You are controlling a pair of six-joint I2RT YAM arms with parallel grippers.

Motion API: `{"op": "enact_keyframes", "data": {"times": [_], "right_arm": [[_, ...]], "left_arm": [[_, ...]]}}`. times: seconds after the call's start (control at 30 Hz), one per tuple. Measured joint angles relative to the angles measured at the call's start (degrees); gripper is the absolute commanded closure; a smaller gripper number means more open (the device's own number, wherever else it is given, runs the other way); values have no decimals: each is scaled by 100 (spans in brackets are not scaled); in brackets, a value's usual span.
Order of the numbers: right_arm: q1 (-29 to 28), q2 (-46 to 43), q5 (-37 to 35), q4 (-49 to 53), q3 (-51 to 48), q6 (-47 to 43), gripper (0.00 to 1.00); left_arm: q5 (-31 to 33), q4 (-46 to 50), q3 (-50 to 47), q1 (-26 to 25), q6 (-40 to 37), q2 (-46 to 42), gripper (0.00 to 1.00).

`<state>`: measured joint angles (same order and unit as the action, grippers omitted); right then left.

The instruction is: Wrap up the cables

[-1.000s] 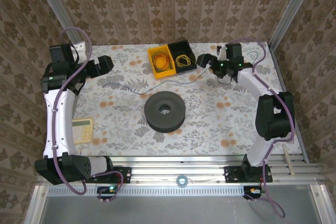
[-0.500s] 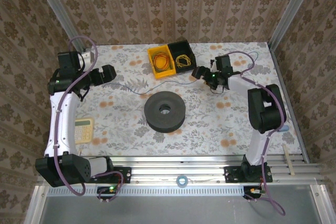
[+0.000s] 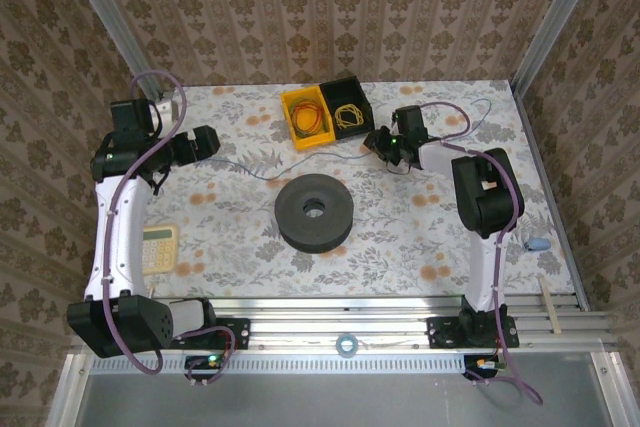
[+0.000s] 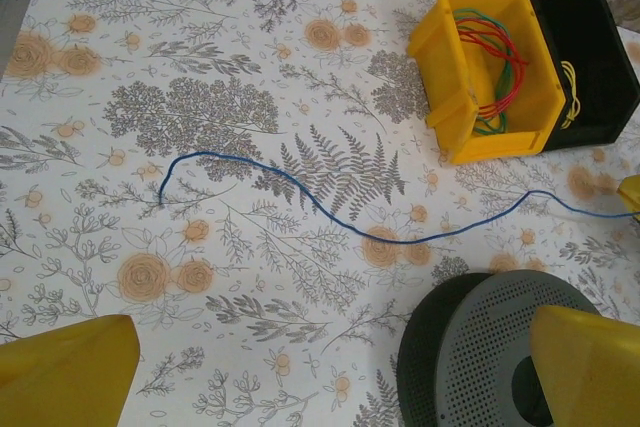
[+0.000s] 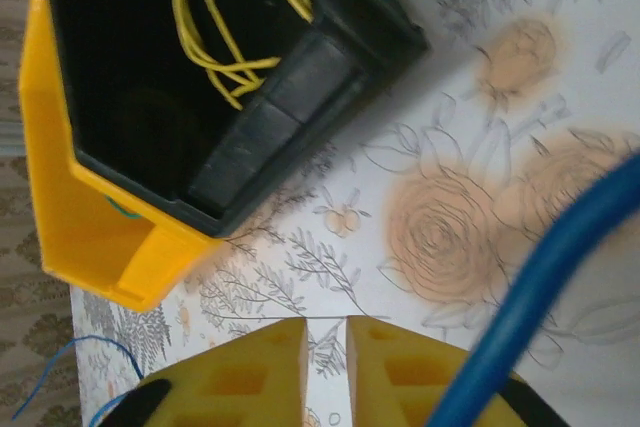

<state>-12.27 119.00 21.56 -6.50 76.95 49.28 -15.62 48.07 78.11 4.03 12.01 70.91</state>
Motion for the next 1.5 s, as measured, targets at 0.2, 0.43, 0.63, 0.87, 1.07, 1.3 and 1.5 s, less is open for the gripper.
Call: {"op": "enact_keyframes", "data": {"times": [0.2,0.43,0.63,0.87,1.07,1.3,1.5], "right_arm": [[0,13,92,-68,304,31,100],[2,13,363,-374,385,57,100],[76,13,957,-1377,385,385,100],[155,13,1394,-2199,385,780,100],[179,-2,1641,-2612,365,968,100],[190,-289,1801,-2758,214,992,100],[203,-431,1899,-3082,195,1167,100]], "left_arm": [[98,46,127,0,-72,70,0],[155,170,173,13,-179,149,0],[87,319,184,289,-310,203,0],[-13,474,188,769,-479,289,0],[-146,577,192,960,-599,369,3],[-564,601,208,1071,-717,452,16],[-846,695,271,1141,-826,551,20]]}}
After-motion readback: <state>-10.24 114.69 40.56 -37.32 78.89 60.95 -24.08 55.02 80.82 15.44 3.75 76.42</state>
